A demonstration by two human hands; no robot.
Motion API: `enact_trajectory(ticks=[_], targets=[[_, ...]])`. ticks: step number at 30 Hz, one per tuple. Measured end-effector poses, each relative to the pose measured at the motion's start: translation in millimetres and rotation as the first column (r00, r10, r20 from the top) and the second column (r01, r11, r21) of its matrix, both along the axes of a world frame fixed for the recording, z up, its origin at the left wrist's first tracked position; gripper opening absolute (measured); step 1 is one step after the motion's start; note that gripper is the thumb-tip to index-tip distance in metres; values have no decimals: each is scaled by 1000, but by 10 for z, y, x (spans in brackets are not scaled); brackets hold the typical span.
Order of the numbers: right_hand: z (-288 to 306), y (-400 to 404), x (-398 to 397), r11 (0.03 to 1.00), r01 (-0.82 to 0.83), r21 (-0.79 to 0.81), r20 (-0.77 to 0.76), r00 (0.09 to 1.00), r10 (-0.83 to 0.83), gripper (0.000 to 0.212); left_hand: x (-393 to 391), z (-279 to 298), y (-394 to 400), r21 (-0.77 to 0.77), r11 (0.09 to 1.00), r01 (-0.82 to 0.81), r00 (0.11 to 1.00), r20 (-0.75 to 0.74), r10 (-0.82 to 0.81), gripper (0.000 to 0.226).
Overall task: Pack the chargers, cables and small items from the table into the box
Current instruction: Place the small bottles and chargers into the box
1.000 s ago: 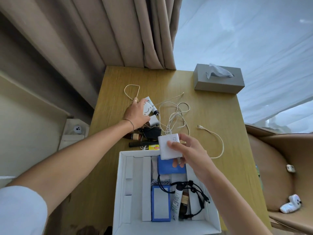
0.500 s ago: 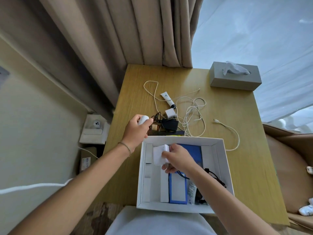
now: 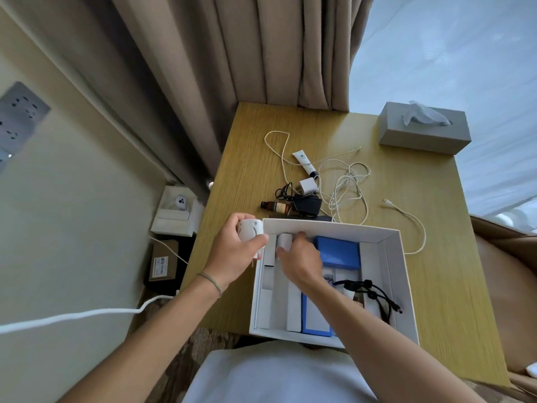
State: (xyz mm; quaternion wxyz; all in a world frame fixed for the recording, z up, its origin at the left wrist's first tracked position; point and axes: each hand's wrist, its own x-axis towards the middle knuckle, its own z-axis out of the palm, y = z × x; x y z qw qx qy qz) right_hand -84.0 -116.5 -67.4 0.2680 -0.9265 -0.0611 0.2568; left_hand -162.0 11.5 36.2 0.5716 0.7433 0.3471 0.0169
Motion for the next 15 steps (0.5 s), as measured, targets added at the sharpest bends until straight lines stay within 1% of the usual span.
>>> enact_trajectory(ticks=[2,4,7,9,11,15], targets=[[-19,0,-13,996,40,81,-58,998,-36,39,-58,7,-55,48,998,32,999,7,-32,31],[14,-34,29,984,83,157,-152,987,-59,36,-89,0,-131,109,990,86,996,-8,-86,27],[109,-165,147,975,123,186,-206,975,-84,28,-70,-59,-257,178,947,269,962,-95,-256,27],[191,-288,211,962,147,228,-202,974,-101,29,-18,-136,-343,252,876,411,909,-189,-372,36],[266,-414,239,938,187,291,-198,971,-132,30,52,-202,-425,329,793,512,857,-259,-446,44],[384,-615,228,892,233,387,-214,964,-159,36,181,-372,-565,414,673,613,789,-372,-489,45]])
